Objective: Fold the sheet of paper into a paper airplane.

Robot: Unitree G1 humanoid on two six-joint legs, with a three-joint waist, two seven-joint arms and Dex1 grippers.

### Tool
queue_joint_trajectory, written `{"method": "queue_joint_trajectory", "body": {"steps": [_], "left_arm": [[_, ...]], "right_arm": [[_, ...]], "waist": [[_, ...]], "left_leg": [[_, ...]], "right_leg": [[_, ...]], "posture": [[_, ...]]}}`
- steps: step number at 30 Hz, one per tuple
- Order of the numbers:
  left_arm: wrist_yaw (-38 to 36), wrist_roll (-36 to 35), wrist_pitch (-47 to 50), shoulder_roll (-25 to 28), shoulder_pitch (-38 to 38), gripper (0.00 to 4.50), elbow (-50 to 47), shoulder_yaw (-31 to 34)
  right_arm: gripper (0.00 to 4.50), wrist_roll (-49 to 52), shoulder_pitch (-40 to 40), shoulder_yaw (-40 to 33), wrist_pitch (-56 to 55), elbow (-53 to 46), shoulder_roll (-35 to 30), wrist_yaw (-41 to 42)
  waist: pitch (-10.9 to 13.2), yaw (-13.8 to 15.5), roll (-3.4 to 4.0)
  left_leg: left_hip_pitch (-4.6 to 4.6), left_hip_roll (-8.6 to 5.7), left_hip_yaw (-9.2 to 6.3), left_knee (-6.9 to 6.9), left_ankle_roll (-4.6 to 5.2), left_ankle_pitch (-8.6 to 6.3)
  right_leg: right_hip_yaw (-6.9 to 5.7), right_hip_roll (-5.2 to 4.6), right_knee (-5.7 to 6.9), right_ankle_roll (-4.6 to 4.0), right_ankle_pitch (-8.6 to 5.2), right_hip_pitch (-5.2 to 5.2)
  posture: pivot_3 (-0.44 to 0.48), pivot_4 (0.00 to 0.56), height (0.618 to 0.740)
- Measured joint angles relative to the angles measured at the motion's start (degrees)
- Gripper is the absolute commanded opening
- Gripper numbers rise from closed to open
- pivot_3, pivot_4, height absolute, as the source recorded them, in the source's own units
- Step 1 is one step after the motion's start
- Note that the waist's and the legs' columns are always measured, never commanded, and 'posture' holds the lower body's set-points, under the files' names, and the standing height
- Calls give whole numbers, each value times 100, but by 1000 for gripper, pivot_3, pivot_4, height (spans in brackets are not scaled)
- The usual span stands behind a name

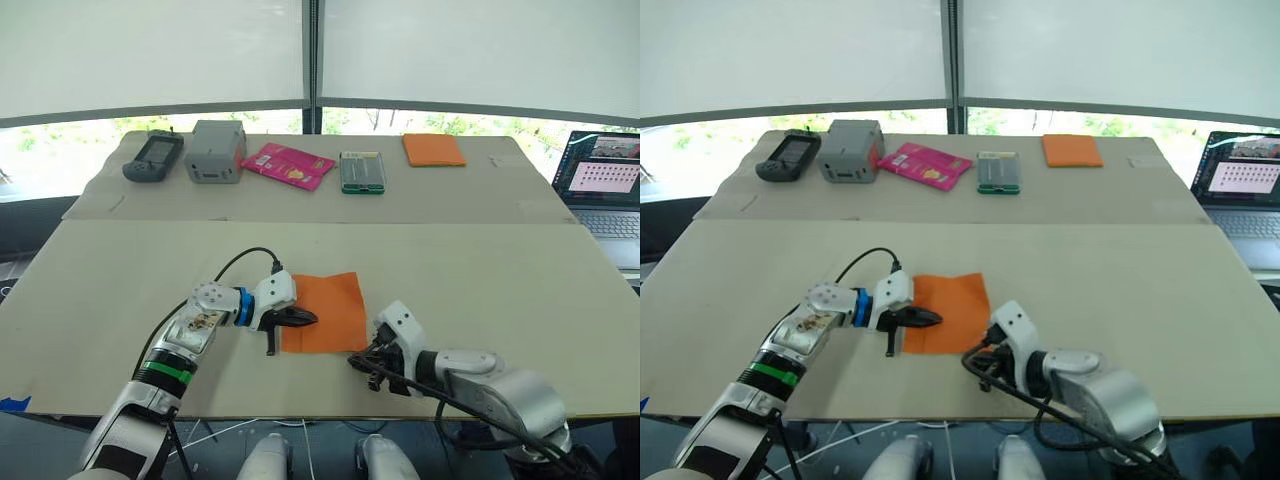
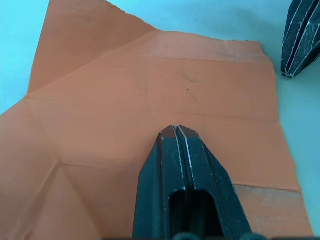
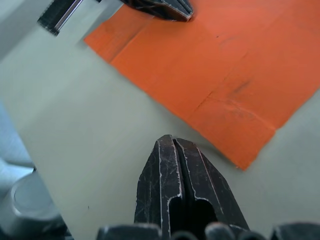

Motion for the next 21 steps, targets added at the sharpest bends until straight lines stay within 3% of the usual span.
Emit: {"method": "queue_joint_trajectory", "body": {"steps": [10,15,21], "left_arm": [[-374,59,-201,-25,-318,0,415,-117],[-455,90,-281,-31,-342,0,439,-140],[-498,92,-302,-62,-340,0,438,-169]], "right_arm": [[23,-177,393,45,-103,-434,326,-1054],[23,-300,479,390,-684,-432,22,-1145],[23,-402,616,465,-1947,-376,171,-1157]], "waist": [[-3,-13,1],[-3,-32,1],[-3,-44,1]], "left_leg": [[-2,6,2,0,0,0],[-3,8,2,0,0,0],[-3,11,1,0,0,0]], "right_leg": [[0,0,-2,2,-2,0],[0,1,-2,3,-3,-1],[0,4,-5,5,-4,2]], "posture": [[0,150,740],[0,150,740],[0,150,740]]}}
